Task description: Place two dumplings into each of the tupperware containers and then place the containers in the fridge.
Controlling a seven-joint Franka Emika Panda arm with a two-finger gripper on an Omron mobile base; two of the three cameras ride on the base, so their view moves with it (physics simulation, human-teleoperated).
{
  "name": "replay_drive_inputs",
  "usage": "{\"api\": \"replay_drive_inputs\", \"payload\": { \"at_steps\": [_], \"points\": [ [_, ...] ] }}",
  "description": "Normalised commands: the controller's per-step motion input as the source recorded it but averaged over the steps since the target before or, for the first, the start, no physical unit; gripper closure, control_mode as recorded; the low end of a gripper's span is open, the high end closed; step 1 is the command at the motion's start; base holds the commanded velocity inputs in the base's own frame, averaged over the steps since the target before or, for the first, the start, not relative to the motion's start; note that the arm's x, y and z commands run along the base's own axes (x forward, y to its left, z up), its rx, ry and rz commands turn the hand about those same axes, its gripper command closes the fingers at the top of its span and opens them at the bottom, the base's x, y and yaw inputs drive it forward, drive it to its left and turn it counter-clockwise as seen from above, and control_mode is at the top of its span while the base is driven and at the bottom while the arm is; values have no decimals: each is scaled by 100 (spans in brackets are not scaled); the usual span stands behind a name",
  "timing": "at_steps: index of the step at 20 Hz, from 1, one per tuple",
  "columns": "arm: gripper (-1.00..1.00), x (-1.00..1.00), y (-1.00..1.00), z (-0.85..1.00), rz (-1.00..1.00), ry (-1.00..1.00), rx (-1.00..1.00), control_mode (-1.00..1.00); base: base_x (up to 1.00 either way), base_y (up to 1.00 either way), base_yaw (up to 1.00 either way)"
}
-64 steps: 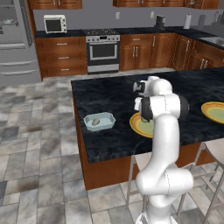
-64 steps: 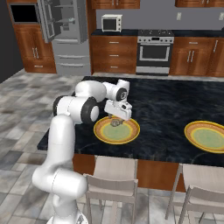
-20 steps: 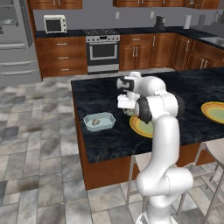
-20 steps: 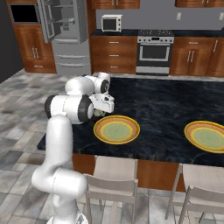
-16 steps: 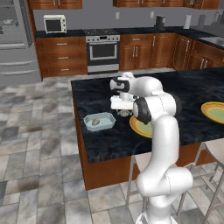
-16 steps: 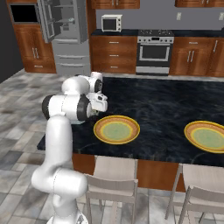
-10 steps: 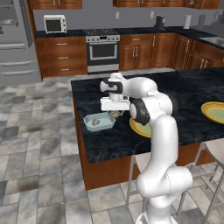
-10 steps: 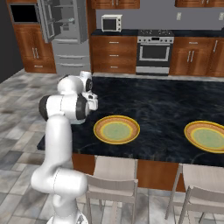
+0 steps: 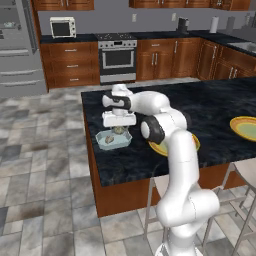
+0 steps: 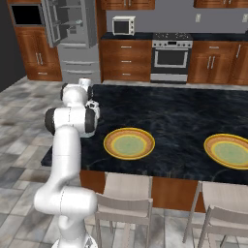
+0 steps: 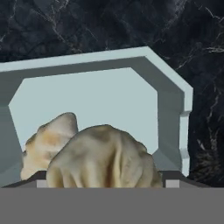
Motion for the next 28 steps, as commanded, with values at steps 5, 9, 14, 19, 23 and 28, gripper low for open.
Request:
{"api": "replay_drive_inputs", "payload": {
  "at_steps": [5,9,14,19,23,28],
  "points": [
    [100,12,8,-45,0,1,0,-100,0,0,0],
    [100,0,4,-24,0,3,0,-100,0,0,0],
    [100,0,11,-15,0,7,0,-100,0,0,0],
    [-100,0,20,-30,0,11,0,-100,0,0,0],
    [-100,0,17,-16,0,8,0,-100,0,0,0],
    [-100,-16,1,4,0,0,0,-100,0,0,0]
  ]
}}
